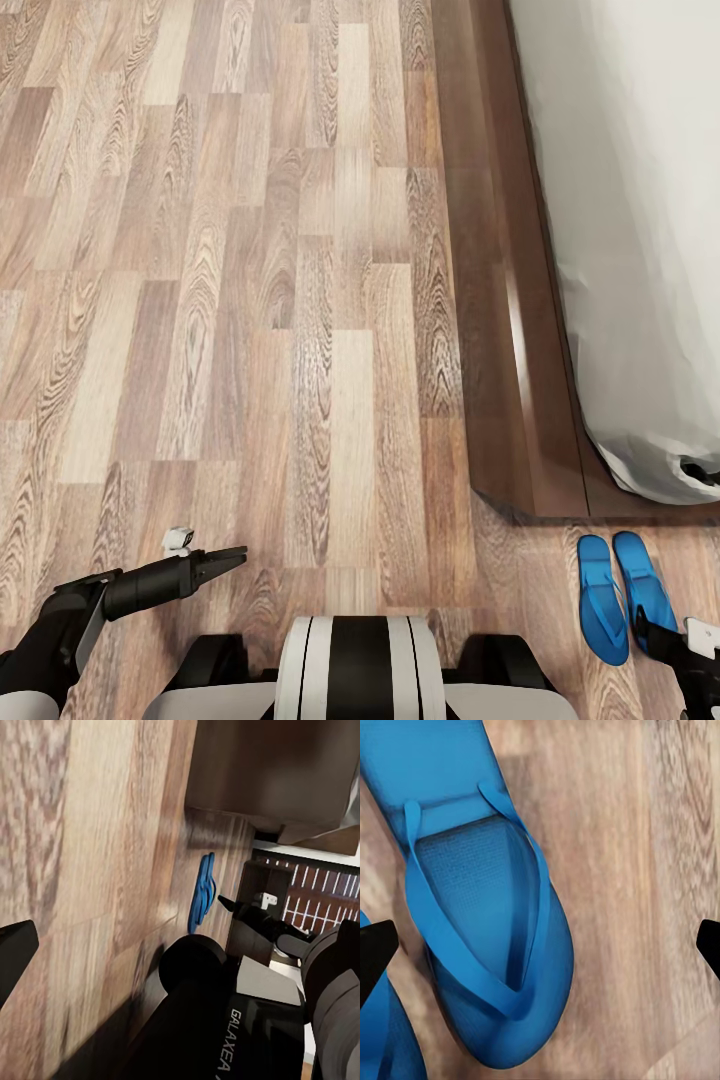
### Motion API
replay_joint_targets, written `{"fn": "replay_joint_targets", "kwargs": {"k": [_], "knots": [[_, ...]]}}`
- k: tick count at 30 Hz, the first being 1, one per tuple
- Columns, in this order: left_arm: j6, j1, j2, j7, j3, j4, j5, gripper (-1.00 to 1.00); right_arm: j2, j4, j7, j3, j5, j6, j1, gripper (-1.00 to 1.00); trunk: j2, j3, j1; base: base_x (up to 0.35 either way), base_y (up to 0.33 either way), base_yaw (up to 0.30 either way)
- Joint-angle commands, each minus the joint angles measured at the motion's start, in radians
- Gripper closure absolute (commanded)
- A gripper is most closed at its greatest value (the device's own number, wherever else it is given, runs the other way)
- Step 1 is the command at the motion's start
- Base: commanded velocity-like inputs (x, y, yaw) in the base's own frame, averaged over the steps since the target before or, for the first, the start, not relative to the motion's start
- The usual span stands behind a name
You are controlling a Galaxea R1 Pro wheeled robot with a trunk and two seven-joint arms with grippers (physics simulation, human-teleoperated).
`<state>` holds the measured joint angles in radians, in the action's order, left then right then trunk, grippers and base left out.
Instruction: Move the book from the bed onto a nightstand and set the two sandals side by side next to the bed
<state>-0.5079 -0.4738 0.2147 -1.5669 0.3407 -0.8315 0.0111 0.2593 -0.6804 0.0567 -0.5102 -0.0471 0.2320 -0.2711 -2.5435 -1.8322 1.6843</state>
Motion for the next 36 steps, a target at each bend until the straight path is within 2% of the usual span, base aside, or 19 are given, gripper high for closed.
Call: {"fn": "replay_joint_targets", "kwargs": {"k": [1,31,36], "knots": [[-0.011,0.0,0.0,-0.004,0.001,0.0,0.0,-1.0,0.0,0.001,0.003,-0.001,-0.005,0.003,0.0,-1.0,0.0,0.0,0.0,0.0,0.0,0.0],[-0.011,0.0,0.0,-0.004,0.001,0.0,0.001,-1.0,0.0,0.001,0.003,-0.001,-0.004,0.002,0.0,-1.0,0.0,0.0,0.0,0.0,0.0,0.0],[-0.011,0.0,0.0,-0.004,0.001,0.0,0.001,-1.0,0.0,0.001,0.003,-0.001,-0.004,0.002,0.0,-1.0,0.001,0.019,-0.002,0.0,0.0,0.0]]}}
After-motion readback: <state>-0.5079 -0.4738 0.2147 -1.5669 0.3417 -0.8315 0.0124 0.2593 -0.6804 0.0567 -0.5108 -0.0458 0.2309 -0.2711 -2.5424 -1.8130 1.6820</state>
